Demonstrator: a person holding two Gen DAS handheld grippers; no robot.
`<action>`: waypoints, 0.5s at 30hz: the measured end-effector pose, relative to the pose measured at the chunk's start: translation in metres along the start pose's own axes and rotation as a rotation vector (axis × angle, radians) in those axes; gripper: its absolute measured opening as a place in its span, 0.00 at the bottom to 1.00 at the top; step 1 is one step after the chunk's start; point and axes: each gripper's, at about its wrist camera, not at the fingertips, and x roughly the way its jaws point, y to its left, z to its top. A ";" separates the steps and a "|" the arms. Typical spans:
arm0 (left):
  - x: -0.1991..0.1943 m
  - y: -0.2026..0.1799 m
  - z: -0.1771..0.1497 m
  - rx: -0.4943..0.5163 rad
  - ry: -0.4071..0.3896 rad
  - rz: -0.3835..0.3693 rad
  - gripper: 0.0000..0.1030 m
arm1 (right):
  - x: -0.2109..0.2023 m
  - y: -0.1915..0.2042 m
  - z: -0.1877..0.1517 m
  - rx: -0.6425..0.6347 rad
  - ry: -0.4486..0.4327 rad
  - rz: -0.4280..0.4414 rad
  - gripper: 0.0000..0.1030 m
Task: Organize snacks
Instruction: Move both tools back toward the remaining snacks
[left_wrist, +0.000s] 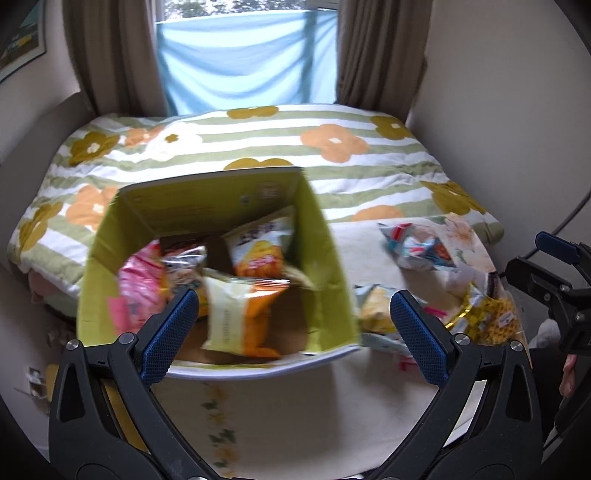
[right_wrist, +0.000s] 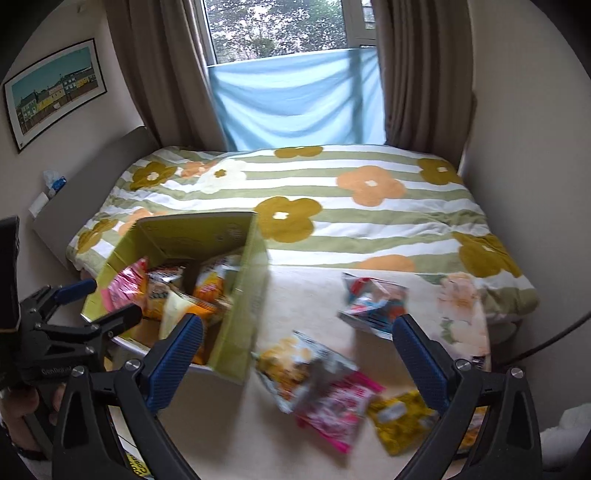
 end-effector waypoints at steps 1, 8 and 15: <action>0.002 -0.015 0.000 0.012 0.001 -0.010 1.00 | -0.004 -0.012 -0.006 0.004 0.003 -0.014 0.99; 0.017 -0.103 -0.004 0.091 0.019 -0.064 1.00 | -0.026 -0.085 -0.042 0.059 0.016 -0.070 0.99; 0.044 -0.172 -0.016 0.159 0.079 -0.109 1.00 | -0.032 -0.143 -0.082 0.088 0.045 -0.126 0.99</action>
